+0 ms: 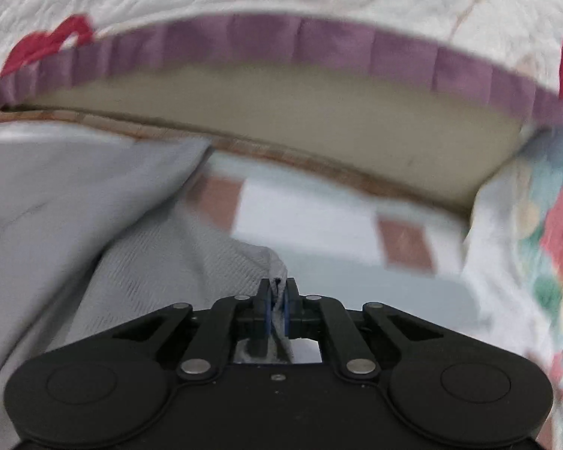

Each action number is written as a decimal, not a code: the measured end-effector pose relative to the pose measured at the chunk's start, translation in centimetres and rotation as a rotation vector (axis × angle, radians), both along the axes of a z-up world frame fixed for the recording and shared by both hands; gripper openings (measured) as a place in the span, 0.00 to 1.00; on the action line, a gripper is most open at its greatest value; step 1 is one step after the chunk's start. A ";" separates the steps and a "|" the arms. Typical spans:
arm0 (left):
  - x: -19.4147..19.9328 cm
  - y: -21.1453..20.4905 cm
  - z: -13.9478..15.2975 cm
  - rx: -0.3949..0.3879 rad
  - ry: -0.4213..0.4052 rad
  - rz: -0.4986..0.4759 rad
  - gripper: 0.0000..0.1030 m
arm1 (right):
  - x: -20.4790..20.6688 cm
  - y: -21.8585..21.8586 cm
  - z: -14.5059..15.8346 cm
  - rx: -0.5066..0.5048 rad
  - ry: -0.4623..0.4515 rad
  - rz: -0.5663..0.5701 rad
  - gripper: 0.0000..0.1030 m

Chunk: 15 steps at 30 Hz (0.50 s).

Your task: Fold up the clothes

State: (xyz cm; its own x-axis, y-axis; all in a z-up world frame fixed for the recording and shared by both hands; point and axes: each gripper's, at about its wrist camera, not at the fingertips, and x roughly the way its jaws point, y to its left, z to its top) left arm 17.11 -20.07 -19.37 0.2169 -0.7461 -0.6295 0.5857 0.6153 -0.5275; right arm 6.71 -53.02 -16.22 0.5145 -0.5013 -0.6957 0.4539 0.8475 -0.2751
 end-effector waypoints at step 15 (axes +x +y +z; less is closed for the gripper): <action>-0.4 -0.5 -0.4 0.017 0.002 -0.067 0.04 | 5.4 -4.4 -1.6 -0.125 0.149 0.020 0.18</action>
State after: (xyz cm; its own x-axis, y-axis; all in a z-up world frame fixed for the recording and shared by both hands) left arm 16.66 -20.54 -19.76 0.1653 -0.7479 -0.6429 0.6248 0.5838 -0.5184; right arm 12.06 -57.44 -17.87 0.4211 -0.5797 -0.6976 0.3840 0.8107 -0.4420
